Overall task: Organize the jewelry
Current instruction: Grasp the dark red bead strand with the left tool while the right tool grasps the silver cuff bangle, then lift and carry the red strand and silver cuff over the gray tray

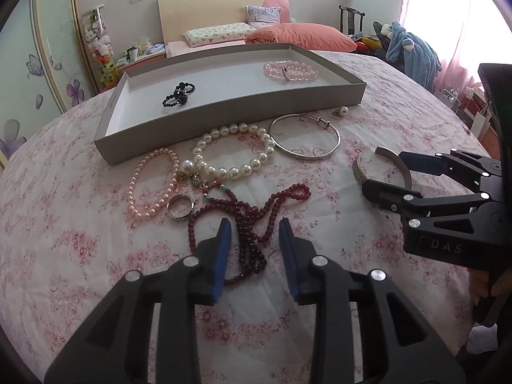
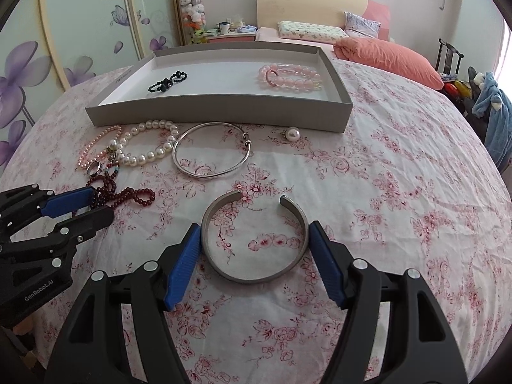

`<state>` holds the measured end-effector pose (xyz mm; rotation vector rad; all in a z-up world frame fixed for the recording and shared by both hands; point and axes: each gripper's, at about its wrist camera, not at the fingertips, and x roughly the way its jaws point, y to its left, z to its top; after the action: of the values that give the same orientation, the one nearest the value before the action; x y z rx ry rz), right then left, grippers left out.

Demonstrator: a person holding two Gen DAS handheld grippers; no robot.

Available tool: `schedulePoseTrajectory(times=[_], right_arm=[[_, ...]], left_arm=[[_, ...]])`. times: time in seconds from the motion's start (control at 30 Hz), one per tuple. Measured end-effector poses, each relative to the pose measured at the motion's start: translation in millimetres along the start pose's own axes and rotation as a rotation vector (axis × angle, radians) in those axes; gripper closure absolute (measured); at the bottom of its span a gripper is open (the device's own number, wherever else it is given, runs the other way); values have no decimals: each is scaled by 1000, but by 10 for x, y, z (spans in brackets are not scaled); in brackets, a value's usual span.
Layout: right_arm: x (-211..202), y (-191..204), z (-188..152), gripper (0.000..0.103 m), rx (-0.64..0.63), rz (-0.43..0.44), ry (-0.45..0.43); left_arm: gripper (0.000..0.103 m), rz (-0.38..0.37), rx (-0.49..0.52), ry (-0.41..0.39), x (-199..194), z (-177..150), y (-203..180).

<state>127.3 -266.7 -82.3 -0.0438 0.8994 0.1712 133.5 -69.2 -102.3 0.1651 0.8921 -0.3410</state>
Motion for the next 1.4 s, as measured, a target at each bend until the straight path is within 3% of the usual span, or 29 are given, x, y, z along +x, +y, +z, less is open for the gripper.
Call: schedulePoseTrajectory(times=[0.17,0.37,0.7,0.8,1.4], right_arm=[[-11,11,-31,36,3,0,1],[-75,-1,-79,36,16,30,-22],[-452,58,-6,36,25,63,-197],[-554,86,23,36,29,74,-248],[-917,230,152,36,-2,88,-451]], left_arm=[[94,0,-27,-1,-23,-22,51],[94,-25,-56,-8,-124,-109,127],[94,-48,-114,-166,-662,-191,345],[98,-49,-126,-204,-790,-180,373],[98,-13,-171,-355,-1200,-50,530]])
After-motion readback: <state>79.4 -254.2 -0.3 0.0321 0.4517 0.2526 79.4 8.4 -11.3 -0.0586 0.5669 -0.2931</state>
